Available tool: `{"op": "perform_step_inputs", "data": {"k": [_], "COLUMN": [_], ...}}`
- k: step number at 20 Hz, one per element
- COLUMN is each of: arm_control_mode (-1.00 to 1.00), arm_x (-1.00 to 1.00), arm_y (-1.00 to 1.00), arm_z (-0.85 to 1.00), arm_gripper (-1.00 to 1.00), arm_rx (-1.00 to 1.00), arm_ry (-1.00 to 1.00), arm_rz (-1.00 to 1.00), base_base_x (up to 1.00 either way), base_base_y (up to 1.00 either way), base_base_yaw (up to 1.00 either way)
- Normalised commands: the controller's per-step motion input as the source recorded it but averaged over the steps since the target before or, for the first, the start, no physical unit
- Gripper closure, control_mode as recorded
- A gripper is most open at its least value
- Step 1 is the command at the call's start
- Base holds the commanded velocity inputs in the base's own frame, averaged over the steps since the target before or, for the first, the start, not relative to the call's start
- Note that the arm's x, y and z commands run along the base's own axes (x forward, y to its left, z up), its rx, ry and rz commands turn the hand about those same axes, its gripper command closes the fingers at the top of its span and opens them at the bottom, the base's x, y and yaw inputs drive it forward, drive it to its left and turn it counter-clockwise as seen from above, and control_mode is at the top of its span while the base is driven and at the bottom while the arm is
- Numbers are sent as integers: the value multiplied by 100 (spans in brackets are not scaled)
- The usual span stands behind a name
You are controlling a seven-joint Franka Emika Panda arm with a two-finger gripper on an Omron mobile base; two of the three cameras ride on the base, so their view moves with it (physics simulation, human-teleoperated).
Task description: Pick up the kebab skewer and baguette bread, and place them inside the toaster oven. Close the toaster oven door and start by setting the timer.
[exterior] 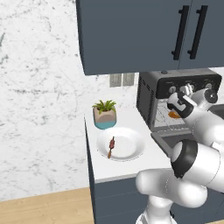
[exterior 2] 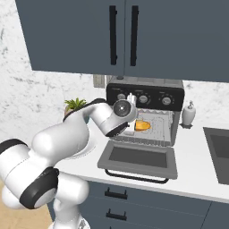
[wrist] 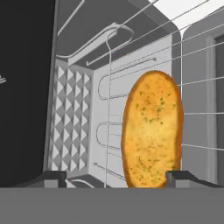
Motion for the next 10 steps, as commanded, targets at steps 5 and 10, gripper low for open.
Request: {"op": "perform_step_inputs", "data": {"k": [5,10], "arm_control_mode": [-100,-100], "arm_x": [2,-9], "arm_y": [0,-1], "arm_z": [0,0], "arm_gripper": [-100,-100], "arm_rx": [0,0], "arm_ry": [1,6], "arm_rz": [0,0], "base_base_x": [0,0], "base_base_y": [0,0], "base_base_yaw": [0,0]}}
